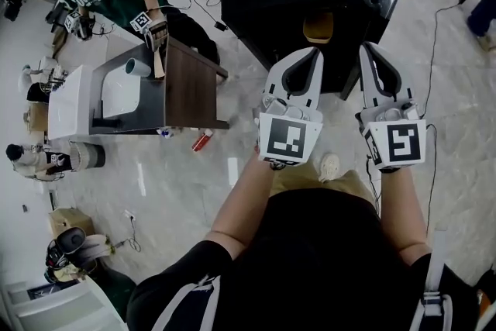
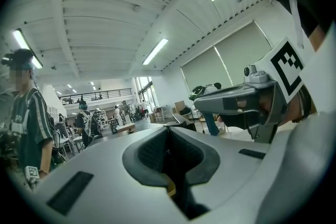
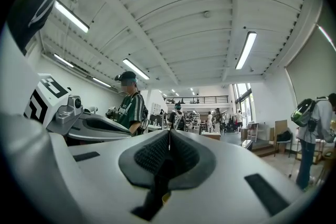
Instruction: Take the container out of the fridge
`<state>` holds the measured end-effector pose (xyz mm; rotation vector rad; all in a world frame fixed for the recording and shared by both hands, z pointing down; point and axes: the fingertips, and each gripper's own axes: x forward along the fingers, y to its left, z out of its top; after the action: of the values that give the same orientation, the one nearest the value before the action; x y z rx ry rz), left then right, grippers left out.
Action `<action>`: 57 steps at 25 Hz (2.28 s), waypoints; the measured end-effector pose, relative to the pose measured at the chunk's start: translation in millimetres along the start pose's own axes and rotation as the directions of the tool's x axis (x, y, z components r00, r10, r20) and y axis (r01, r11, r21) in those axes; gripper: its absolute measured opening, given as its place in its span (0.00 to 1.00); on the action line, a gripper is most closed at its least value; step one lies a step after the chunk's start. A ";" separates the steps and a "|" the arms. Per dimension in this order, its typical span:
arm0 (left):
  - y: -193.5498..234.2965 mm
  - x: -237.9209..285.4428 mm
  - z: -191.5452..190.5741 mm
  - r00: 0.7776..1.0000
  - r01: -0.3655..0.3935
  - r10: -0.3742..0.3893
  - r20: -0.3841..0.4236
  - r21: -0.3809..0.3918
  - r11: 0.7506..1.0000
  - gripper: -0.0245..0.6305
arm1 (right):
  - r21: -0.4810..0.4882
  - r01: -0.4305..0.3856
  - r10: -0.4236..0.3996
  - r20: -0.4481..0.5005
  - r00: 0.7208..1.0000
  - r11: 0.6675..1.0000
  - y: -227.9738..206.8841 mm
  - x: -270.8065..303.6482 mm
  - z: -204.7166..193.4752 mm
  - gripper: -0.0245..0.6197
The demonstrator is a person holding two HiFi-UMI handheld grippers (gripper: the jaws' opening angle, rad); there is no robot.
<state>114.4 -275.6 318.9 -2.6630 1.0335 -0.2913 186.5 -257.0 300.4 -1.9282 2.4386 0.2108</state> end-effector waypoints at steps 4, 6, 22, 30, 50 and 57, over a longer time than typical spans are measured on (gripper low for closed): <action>12.0 23.5 -20.0 0.998 0.043 -0.041 -0.040 0.050 0.998 0.07 | -0.003 0.032 -0.032 -0.022 0.999 0.999 -6.0 23.2 -7.8 0.09; 16.2 36.0 -33.8 0.994 0.083 -0.077 -0.079 0.083 0.993 0.07 | -0.010 0.051 -0.052 -0.038 0.998 0.999 -8.7 31.7 -12.5 0.09; 20.5 136.5 -206.8 0.818 0.501 -0.307 -0.486 0.341 0.795 0.21 | -0.017 0.138 -0.139 -0.164 0.977 0.990 -21.9 84.9 -67.3 0.09; 14.6 180.3 -276.9 0.737 0.616 -0.347 -0.579 0.367 0.697 0.21 | 0.039 0.203 -0.195 -0.157 0.968 0.978 -23.9 99.2 -73.7 0.09; -5.8 242.8 -396.7 0.570 0.772 -0.343 -0.747 0.345 0.533 0.21 | -0.036 0.293 -0.293 -0.232 0.928 0.956 -51.6 86.7 -102.6 0.09; -15.6 250.3 -418.5 0.529 0.798 -0.348 -0.774 0.315 0.513 0.21 | -0.024 0.313 -0.307 -0.285 0.908 0.949 -57.6 78.2 -116.5 0.09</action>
<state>188.2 -509.0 740.9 -2.1239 -0.0809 -1.4929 231.5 -359.7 402.5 -2.4491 2.2193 -0.1122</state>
